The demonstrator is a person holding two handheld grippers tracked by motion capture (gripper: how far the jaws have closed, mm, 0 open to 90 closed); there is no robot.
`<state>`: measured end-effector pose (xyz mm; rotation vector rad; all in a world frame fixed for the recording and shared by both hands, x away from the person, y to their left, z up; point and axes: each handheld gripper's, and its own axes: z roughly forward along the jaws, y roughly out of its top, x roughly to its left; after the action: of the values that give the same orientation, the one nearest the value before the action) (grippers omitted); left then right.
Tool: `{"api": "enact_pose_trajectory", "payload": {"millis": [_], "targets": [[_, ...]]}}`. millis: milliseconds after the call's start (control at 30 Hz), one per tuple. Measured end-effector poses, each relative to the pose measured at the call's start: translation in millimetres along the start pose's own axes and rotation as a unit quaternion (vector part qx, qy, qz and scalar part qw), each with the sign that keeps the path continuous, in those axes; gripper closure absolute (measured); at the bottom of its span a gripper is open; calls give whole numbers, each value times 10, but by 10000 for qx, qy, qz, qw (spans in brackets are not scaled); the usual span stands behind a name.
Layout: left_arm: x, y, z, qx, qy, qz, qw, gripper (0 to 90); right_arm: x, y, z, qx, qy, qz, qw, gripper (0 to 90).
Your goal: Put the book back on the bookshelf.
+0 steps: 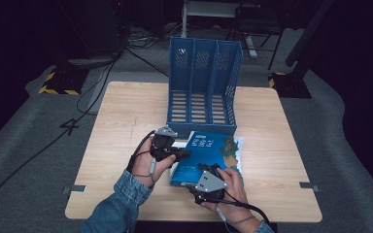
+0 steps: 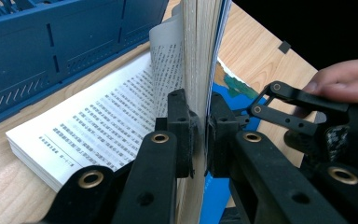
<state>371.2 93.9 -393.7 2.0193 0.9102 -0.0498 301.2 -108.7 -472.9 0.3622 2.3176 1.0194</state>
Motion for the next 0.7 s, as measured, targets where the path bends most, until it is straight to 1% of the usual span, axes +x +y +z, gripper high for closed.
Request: {"api": "enact_pose_trajectory", "payload": {"millis": [67,133,200,300,367,467,533,600,633,700], "targets": [[-1,-5,2,-7,-7,-32,10000,828,22,-6,19,-18,-65,-116,9999,188],[-1,-10,3,-21,-32,-58,10000,828,42,-9,29,-18,-107,-66,9999,181],[-5,-13,2,-41,-55,-112,9999,828,43,-5,38,-18,-129,-91,9999,155],[-1,-14,3,-27,-67,-155,9999,828,61,-15,61,-47,-203,-162,9997,133],[1,-16,6,-27,-91,-203,9997,827,86,-19,82,-28,-264,-241,9994,101],[1,-18,11,-6,-93,-239,9997,827,129,-20,136,7,-394,-360,9986,44],[7,-19,15,7,-100,-274,9996,827,156,-21,168,50,-487,-466,9977,30],[13,-22,22,7,-146,-333,9993,827,176,-22,192,69,-588,-526,9969,23],[15,-22,23,20,-134,-341,9993,827,182,-23,205,79,-614,-563,9965,10],[15,-25,27,30,-135,-342,9993,827,191,-27,218,79,-642,-564,9963,5]]}}
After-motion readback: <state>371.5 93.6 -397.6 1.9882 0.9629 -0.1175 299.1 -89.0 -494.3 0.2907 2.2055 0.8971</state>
